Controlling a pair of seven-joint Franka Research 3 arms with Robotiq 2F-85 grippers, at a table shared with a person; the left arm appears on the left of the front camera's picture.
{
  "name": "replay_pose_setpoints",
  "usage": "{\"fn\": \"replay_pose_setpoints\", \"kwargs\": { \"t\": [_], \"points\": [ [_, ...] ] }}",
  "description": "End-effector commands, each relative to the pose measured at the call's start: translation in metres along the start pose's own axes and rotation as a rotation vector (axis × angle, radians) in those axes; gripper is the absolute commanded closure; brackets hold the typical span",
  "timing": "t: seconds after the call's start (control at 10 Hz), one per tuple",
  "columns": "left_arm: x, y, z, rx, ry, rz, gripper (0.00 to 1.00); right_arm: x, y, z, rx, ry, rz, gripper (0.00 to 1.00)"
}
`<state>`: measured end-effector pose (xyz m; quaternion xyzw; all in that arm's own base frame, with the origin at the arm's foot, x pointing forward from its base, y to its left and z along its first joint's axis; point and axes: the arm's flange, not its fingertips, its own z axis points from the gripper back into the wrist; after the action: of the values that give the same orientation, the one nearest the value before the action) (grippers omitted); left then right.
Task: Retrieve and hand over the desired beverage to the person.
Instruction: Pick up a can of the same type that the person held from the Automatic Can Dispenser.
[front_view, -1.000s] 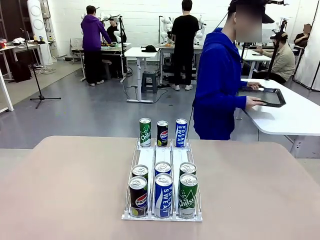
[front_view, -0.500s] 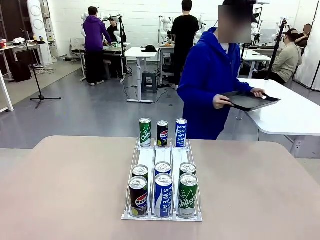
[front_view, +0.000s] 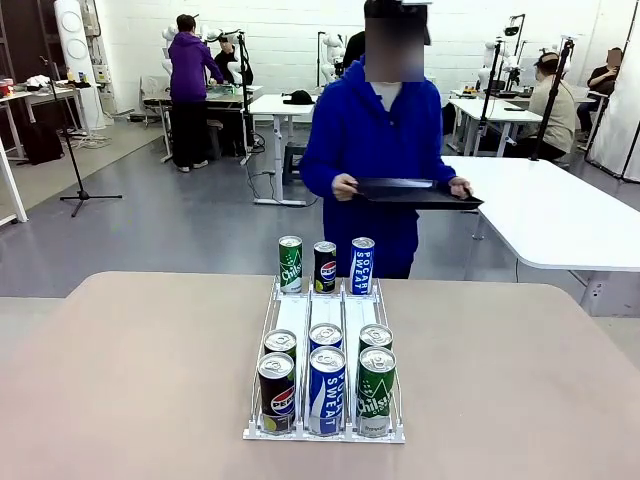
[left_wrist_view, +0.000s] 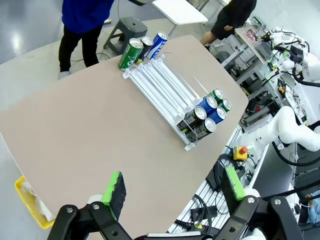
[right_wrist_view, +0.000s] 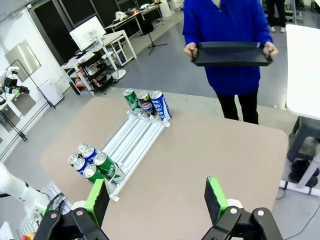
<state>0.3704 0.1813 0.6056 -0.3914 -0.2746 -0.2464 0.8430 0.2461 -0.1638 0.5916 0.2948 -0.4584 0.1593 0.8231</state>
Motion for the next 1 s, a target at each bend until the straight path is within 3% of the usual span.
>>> {"fn": "replay_pose_setpoints", "kwargs": {
  "t": [0.0, 0.9],
  "points": [
    [0.0021, 0.0011, 0.0028, -0.010, -0.005, -0.021, 0.00, -0.0003, 0.0003, -0.0007, 0.009, 0.000, 0.006, 0.00],
    [0.0021, 0.0011, 0.0028, -0.010, -0.005, -0.021, 0.00, -0.0003, 0.0003, -0.0007, 0.009, 0.000, 0.006, 0.00]
  ]
}}
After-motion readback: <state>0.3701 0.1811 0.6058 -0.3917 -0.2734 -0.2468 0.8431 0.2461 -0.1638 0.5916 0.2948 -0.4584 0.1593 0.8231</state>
